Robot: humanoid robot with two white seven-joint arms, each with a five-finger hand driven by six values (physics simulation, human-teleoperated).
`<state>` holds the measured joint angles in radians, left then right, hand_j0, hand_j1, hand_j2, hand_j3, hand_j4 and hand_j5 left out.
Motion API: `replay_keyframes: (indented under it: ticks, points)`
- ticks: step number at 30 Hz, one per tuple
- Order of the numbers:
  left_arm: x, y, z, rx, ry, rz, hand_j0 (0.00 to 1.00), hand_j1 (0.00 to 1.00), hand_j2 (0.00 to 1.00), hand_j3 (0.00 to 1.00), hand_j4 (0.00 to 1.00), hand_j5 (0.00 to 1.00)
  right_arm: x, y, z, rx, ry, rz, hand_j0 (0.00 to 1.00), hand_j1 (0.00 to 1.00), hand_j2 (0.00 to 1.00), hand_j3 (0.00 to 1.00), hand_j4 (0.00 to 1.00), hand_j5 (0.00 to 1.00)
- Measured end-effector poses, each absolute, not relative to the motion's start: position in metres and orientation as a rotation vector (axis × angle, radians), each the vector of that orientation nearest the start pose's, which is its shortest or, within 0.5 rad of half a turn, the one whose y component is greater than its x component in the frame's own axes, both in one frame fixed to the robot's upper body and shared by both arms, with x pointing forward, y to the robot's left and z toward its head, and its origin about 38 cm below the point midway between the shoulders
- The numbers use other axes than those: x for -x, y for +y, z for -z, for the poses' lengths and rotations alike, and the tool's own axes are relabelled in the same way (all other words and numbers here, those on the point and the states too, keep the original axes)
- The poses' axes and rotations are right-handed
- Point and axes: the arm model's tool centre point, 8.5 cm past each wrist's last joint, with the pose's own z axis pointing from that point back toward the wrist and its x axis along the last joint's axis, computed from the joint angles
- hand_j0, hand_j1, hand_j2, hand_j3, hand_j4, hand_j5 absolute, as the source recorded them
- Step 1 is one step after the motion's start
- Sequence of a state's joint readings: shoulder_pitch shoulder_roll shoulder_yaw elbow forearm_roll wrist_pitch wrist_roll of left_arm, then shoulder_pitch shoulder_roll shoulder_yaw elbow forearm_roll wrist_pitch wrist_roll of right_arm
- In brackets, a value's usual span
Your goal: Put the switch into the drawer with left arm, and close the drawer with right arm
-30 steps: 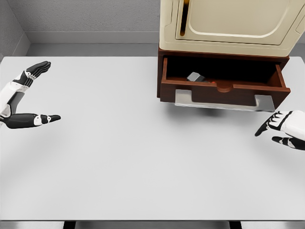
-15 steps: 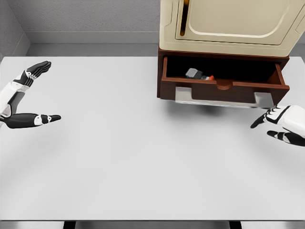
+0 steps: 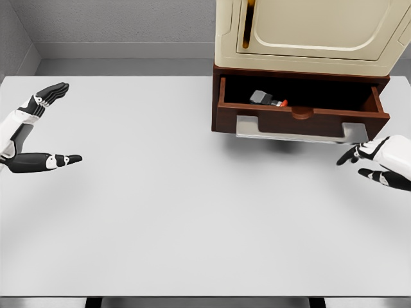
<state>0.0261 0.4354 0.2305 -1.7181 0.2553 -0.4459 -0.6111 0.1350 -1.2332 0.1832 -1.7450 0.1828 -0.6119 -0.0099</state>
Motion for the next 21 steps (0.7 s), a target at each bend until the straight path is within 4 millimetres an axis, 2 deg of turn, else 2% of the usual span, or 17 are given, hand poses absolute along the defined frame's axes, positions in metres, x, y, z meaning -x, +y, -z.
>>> replay_keyframes:
  ticks: [4, 11, 13, 16, 21]
  points:
    - [-0.330, 0.361, -0.201, -0.002, -2.017, 0.830, 1.00, 1.00, 1.00, 1.00, 1.00, 1.00, -0.310, -0.397, -0.222, 0.415, -1.647, -1.692, 0.57, 0.57, 0.57, 0.57, 0.57, 0.57]
    - [-0.330, 0.360, -0.201, 0.000, -2.018, 0.829, 1.00, 1.00, 1.00, 1.00, 1.00, 1.00, -0.311, -0.400, -0.221, 0.430, -1.646, -1.683, 0.59, 0.59, 0.59, 0.59, 0.59, 0.59]
    - [-0.330, 0.360, -0.201, 0.000, -2.018, 0.829, 1.00, 1.00, 1.00, 1.00, 1.00, 1.00, -0.311, -0.402, -0.220, 0.428, -1.640, -1.680, 0.54, 0.54, 0.54, 0.54, 0.54, 0.54]
    - [-0.330, 0.360, -0.201, 0.000, -2.019, 0.829, 1.00, 1.00, 1.00, 1.00, 1.00, 1.00, -0.310, -0.406, -0.219, 0.426, -1.624, -1.678, 0.40, 0.40, 0.40, 0.40, 0.40, 0.40]
    - [-0.330, 0.360, -0.201, 0.000, -2.019, 0.829, 1.00, 1.00, 1.00, 1.00, 1.00, 1.00, -0.308, -0.418, -0.219, 0.435, -1.557, -1.711, 0.39, 0.39, 0.39, 0.39, 0.39, 0.39]
